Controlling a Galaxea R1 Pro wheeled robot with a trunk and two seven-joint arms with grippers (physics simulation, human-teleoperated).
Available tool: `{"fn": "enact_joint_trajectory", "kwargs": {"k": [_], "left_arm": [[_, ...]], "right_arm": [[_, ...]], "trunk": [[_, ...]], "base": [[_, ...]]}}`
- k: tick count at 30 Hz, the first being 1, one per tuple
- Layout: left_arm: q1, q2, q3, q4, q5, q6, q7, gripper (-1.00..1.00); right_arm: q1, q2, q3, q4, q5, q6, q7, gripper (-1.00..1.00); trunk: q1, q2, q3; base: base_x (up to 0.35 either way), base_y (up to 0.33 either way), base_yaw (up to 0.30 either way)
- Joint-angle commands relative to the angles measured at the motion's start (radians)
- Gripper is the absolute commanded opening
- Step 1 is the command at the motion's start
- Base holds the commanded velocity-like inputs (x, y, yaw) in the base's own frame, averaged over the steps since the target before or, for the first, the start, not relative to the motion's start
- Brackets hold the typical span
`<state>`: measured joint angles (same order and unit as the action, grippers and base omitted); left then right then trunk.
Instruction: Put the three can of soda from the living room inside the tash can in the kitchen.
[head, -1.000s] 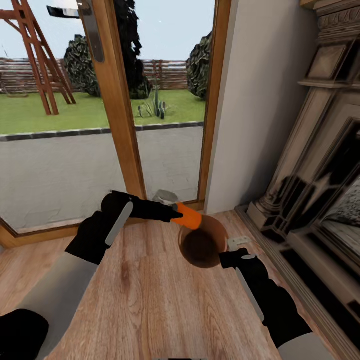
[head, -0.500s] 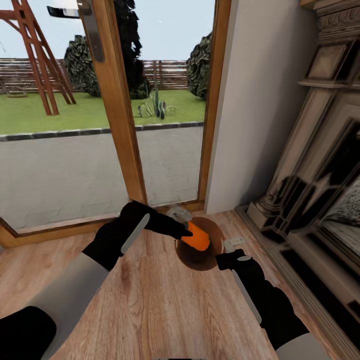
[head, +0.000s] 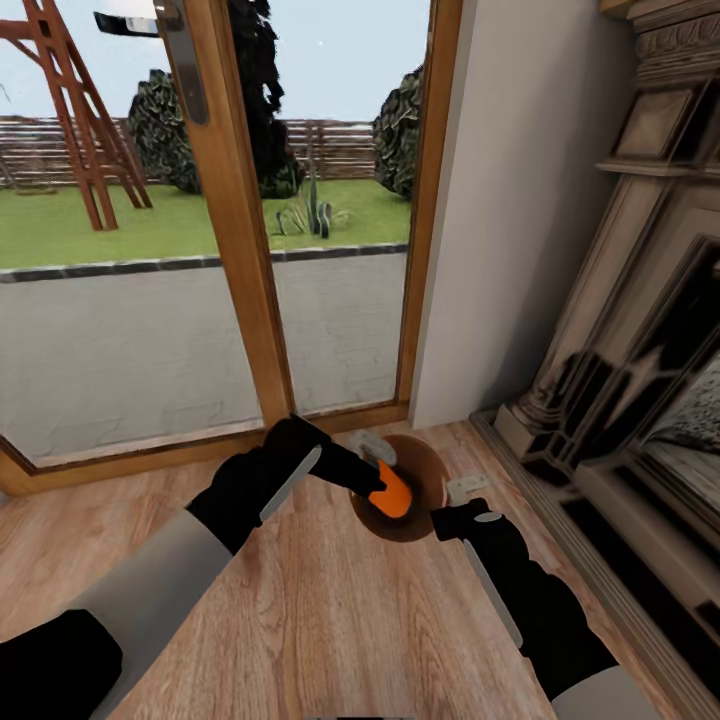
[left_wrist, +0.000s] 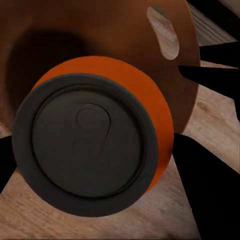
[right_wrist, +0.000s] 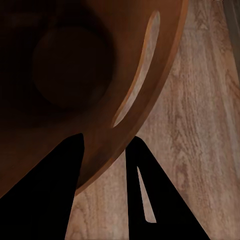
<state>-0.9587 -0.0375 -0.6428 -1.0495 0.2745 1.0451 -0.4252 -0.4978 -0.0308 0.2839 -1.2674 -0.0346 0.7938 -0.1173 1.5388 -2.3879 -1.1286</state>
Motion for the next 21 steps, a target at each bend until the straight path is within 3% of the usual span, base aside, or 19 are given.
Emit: {"fn": "enact_joint_trajectory", "kwargs": {"k": [1, 7, 21], "left_arm": [[0.000, -0.002, -0.011, 0.000, 0.001, -0.006, 0.025, -1.00], [0.000, -0.008, -0.029, 0.000, 0.000, -0.017, 0.075, -1.00], [0.000, -0.011, -0.031, 0.000, 0.000, -0.017, 0.095, -1.00]], "right_arm": [[0.000, 0.000, 0.008, 0.000, 0.001, -0.001, 0.002, -1.00], [0.001, 0.000, 0.024, 0.000, 0.001, -0.001, 0.001, -1.00], [0.001, 0.000, 0.026, 0.002, 0.001, -0.001, 0.001, -1.00]], "trunk": [[0.000, 0.000, 0.000], [0.000, 0.000, 0.000], [0.000, 0.000, 0.000]], "base": [[0.000, 0.000, 0.000], [0.000, 0.000, 0.000], [0.000, 0.000, 0.000]]}}
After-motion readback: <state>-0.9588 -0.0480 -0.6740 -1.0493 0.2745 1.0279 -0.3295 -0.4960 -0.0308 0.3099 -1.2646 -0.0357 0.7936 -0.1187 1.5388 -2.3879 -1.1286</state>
